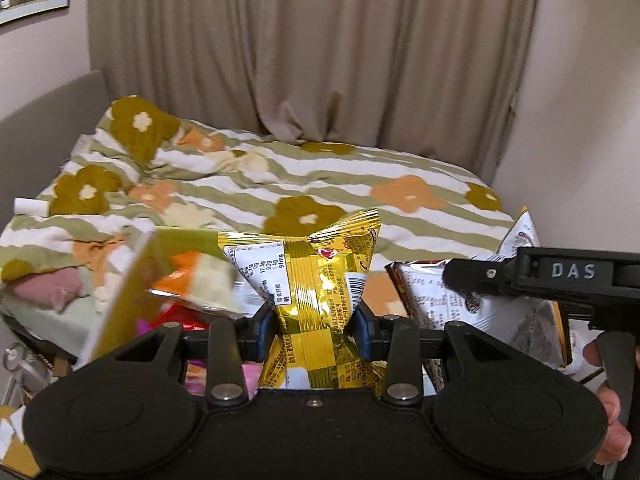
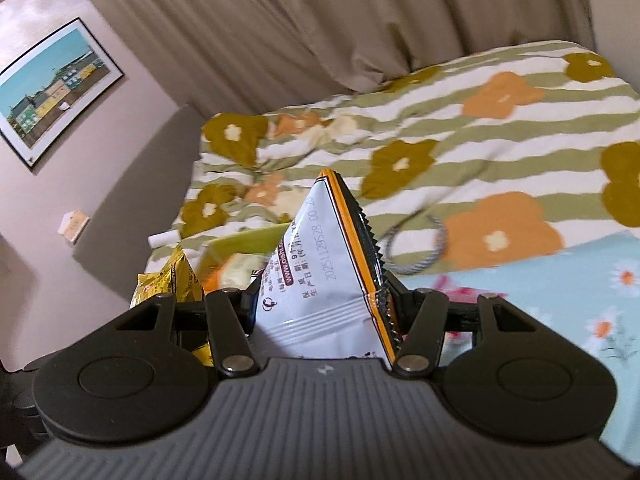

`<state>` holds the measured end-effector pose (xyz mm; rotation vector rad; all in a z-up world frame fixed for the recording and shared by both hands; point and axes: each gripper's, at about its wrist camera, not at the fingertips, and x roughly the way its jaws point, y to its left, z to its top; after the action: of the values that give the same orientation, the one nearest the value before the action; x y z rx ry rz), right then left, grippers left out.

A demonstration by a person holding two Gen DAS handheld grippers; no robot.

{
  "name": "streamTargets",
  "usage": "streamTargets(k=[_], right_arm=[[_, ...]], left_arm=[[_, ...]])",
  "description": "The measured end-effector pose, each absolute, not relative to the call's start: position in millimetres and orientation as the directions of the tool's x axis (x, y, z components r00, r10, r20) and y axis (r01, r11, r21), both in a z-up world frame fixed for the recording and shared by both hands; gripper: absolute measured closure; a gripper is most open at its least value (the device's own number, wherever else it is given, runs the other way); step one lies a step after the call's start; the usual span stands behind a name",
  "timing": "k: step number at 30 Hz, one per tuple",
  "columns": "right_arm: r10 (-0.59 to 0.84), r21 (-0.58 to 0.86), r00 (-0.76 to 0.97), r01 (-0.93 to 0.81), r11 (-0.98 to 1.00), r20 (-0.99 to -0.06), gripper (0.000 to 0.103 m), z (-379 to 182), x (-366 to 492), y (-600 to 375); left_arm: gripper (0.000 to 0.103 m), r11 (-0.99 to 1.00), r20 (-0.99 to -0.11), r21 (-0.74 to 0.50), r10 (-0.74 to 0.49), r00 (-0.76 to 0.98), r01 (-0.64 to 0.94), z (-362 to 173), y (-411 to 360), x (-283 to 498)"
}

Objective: Organize snacks
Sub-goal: 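Carry gold and white bags over the box and open both tools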

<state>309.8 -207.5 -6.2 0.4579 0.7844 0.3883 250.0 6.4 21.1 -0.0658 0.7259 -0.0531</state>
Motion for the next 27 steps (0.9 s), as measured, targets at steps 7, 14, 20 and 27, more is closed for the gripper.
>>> streamTargets(k=[7,14,20,27], right_arm=[[0.494,0.523,0.642,-0.166,0.836,-0.586,0.032,-1,321,-135],[0.449,0.505,0.651,-0.116,0.856,-0.612,0.032,-10,333,-85],[0.395,0.473,0.661,-0.068,0.878,-0.638,0.032,-14,327,-67],[0.373,0.447,0.665,-0.065,0.892,-0.647,0.031,-9,323,-55]], left_arm=[[0.060,0.995,-0.700,-0.095,-0.049,0.713,-0.025,6,87,269],[0.003,0.984,-0.739,-0.178,-0.125,0.663,-0.013,-30,141,299],[0.003,0.972,-0.734,-0.235,-0.178,0.655,0.001,-37,160,286],[0.003,0.978,-0.707,-0.207,-0.148,0.691,-0.002,-29,163,259]])
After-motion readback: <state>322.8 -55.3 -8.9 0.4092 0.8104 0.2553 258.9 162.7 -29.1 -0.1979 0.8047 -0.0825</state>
